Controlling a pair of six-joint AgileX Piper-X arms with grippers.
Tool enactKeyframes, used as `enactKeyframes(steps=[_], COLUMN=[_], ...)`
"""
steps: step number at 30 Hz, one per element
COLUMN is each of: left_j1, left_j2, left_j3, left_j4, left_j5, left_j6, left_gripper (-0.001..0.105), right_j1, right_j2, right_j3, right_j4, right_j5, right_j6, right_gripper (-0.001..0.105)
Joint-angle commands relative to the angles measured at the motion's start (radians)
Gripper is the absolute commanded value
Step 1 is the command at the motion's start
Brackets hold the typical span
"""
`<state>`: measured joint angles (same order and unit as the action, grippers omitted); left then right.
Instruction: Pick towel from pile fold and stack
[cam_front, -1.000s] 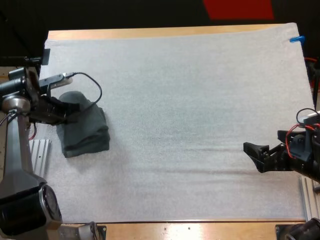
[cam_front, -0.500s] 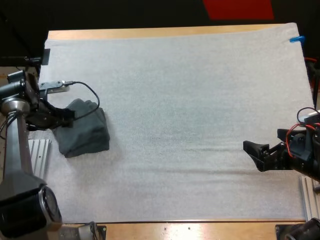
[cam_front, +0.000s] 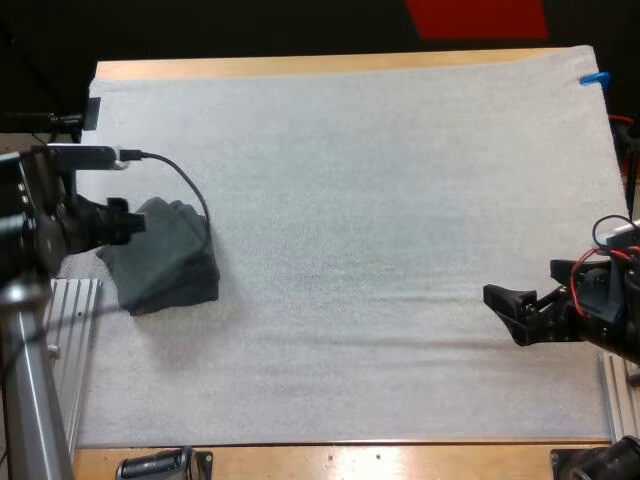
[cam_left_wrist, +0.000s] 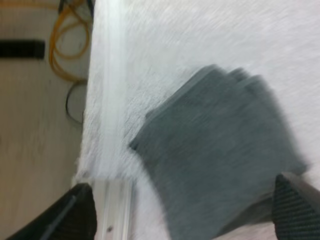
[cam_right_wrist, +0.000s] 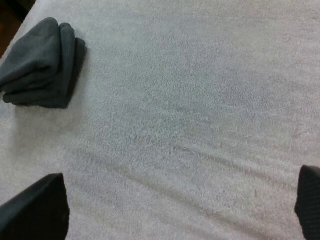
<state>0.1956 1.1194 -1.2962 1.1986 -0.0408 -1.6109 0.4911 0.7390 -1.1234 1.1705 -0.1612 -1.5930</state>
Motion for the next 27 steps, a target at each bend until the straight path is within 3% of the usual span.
enactKeyframes(steps=[1, 6, 12, 16, 22, 27], left_j1=[-0.049, -0.188, -0.325, -0.374, -0.372, -0.372], left_j2=[-0.047, -0.151, -0.211, -0.234, -0.279, -0.341], left_j3=[-0.007, -0.004, 0.000, 0.000, 0.000, 0.003], left_j4=[-0.006, -0.016, -0.005, 0.008, 0.014, 0.045], left_j5=[-0.015, -0.015, -0.021, -0.079, -0.083, -0.108], left_j6=[-0.030, -0.077, -0.094, -0.090, -0.019, 0.000], left_gripper=[0.070, 0.070, 0.070, 0.070, 0.070, 0.070], right_j1=[0.000, 0.001, -0.019, -0.133, -0.374, -0.475], right_j2=[0.006, 0.082, 0.191, 0.232, 0.208, 0.133], right_j3=[-0.002, -0.002, -0.002, -0.002, -0.002, -0.002], right_j4=[-0.007, -0.007, -0.084, -0.099, -0.089, -0.080], right_j5=[-0.007, -0.007, 0.082, 0.079, 0.074, 0.076], right_j6=[-0.003, -0.009, -0.067, -0.095, -0.162, -0.161], right_gripper=[0.089, 0.089, 0.089, 0.089, 0.089, 0.089])
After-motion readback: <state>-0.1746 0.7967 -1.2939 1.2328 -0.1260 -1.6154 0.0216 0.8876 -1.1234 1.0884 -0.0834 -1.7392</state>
